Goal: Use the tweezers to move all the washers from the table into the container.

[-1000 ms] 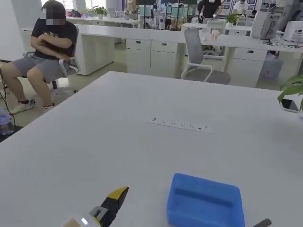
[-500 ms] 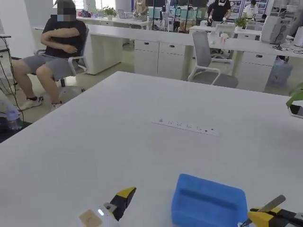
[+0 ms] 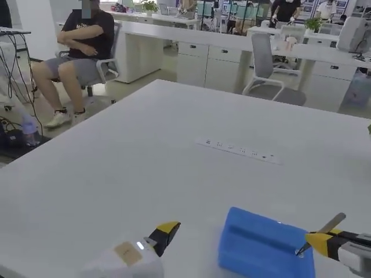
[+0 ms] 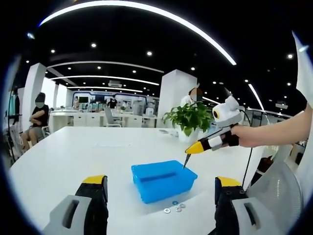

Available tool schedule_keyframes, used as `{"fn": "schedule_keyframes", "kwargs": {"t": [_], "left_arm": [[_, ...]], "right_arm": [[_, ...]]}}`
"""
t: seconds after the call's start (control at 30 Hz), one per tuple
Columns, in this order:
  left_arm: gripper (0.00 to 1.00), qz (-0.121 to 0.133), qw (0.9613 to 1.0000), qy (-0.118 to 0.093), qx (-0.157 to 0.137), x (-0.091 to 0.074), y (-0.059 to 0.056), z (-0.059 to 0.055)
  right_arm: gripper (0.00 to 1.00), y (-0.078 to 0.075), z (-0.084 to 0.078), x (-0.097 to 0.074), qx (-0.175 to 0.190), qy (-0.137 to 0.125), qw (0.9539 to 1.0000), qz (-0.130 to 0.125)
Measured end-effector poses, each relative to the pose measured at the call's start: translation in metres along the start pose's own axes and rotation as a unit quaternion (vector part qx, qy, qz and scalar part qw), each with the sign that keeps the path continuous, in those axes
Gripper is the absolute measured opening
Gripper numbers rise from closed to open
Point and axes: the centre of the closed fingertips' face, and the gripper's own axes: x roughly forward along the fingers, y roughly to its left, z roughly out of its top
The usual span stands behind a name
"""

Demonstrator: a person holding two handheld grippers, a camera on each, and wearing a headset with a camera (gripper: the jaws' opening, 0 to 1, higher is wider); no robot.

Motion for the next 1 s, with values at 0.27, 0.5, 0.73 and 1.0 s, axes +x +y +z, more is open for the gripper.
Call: {"fn": "schedule_keyframes", "kwargs": {"t": [0.27, 0.5, 0.73, 1.0], "left_arm": [[0.93, -0.009, 0.9999, -0.005, -0.003, 0.0, -0.003, 0.001], [0.92, -0.007, 1.0, -0.002, -0.001, -0.001, -0.002, 0.0], [0.92, -0.008, 1.0, -0.002, -0.002, -0.001, -0.003, 0.001], [0.92, -0.007, 1.0, 0.0, -0.001, -0.001, -0.003, 0.0]], "right_arm": [[0.03, -0.015, -0.01, 0.013, -0.006, 0.022, 0.9997, 0.002], [0.03, -0.021, -0.02, 0.027, -0.004, 0.04, 0.9992, 0.004], [0.03, -0.021, -0.026, 0.038, -0.013, 0.054, 0.9984, 0.006], [0.03, -0.028, -0.033, 0.044, -0.016, 0.069, 0.9975, 0.003]]}}
